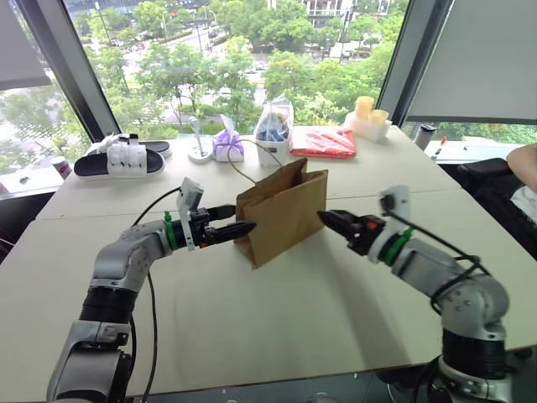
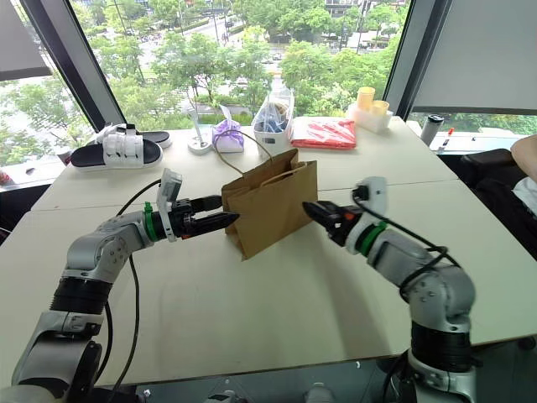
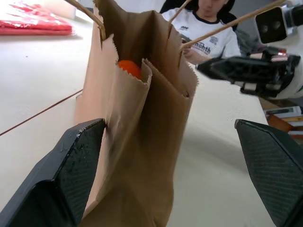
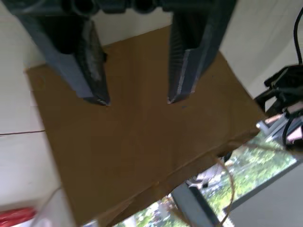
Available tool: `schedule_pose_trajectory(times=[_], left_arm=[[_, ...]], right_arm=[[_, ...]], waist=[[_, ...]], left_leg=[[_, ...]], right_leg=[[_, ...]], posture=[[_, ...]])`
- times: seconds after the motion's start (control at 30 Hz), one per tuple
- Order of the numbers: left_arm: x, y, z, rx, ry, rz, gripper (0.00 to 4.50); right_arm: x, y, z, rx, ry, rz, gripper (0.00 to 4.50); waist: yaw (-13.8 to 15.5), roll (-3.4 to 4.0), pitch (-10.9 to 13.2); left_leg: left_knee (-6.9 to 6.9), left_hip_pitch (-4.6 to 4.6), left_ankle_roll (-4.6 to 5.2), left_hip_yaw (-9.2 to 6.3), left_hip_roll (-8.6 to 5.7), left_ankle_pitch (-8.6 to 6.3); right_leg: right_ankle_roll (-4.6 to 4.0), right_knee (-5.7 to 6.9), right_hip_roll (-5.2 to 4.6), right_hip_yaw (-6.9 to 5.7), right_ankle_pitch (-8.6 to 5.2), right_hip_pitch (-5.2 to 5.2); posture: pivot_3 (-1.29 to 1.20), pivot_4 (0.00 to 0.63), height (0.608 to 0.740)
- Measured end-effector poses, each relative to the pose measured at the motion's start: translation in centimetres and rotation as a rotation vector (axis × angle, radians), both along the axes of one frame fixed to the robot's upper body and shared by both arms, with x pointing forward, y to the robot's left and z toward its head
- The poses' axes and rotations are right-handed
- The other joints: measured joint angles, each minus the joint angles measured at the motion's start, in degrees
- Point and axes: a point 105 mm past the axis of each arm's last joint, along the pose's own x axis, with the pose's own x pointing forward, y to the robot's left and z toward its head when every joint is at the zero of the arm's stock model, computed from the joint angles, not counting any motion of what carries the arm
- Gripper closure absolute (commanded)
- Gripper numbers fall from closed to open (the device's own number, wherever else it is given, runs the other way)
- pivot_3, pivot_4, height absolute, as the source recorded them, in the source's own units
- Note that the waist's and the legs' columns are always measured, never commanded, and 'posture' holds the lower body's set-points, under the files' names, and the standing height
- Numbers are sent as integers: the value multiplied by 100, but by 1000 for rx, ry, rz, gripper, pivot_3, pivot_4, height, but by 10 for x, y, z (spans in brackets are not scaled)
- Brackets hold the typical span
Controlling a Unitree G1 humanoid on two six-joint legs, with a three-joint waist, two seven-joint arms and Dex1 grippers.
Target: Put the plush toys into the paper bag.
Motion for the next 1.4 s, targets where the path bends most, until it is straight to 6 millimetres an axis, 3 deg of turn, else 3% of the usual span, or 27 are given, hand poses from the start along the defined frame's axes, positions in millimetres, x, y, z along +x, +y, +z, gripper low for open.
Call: schedule_pose_trajectory(times=[0.03,0.23,0.53,0.63,0.7,0.87,0.9,1.17,1.27,1.33,1.4], left_arm=[[0,0,-1,2,2,-1,0],[12,-9,-10,33,-23,56,0],[27,-30,-13,25,-70,144,0],[31,-31,-18,29,-60,172,797],[31,-31,-18,30,-60,177,1759],[31,-31,-18,23,-56,177,4138],[31,-32,-18,18,-53,174,4448],[27,-43,-14,-36,9,13,4448],[23,-45,12,-80,7,-172,4448],[20,-40,31,-96,-26,-253,4448],[14,-41,44,-99,-46,-355,4448]], right_arm=[[2,5,-2,-9,-6,7,4451],[19,37,-22,-64,18,47,4451],[35,41,-28,-105,2,14,4451],[34,39,-27,-111,4,12,4500],[29,36,-22,-119,-10,10,4500],[10,15,-4,-133,-51,-21,4500],[6,11,-2,-133,-53,-28,4500],[-26,-51,18,-165,-62,-159,4500],[-46,-104,22,-185,-30,-286,4500],[-56,-128,32,-185,-44,-357,4500],[-64,-140,40,-184,-63,-387,4500]], waist=[[7,0,0],[44,0,0],[21,0,0],[23,0,0],[25,0,0],[48,0,0],[48,0,0],[66,-2,1],[126,-4,2],[121,-4,2],[72,-3,2]], left_leg=[[1,0,0,0,0,0],[5,0,-2,-3,-3,1],[1,0,-4,-6,-3,2],[1,-1,-4,-7,-3,2],[1,-1,-4,-8,-3,2],[2,-3,-3,-13,-4,1],[2,-3,-3,-12,-4,1],[6,-3,0,-8,-4,1],[12,-7,12,-4,-6,-5],[11,-4,17,1,-5,-8],[9,1,19,2,-3,-10]], right_leg=[[0,0,0,0,0,1],[0,-2,-1,-1,0,4],[0,-1,0,-2,0,1],[0,-1,0,-2,0,1],[0,-1,0,-2,0,0],[0,-3,-1,-2,0,2],[0,-3,-1,-2,0,2],[1,-7,0,-9,0,11],[2,-20,-1,-14,0,18],[2,-20,-1,-12,-1,19],[3,-19,-1,-13,-1,23]], posture=[[0,150,740],[0,150,740],[0,150,740],[0,150,740],[0,150,740],[0,150,740],[0,150,740],[0,150,740],[0,150,740],[0,150,740],[0,150,740]])
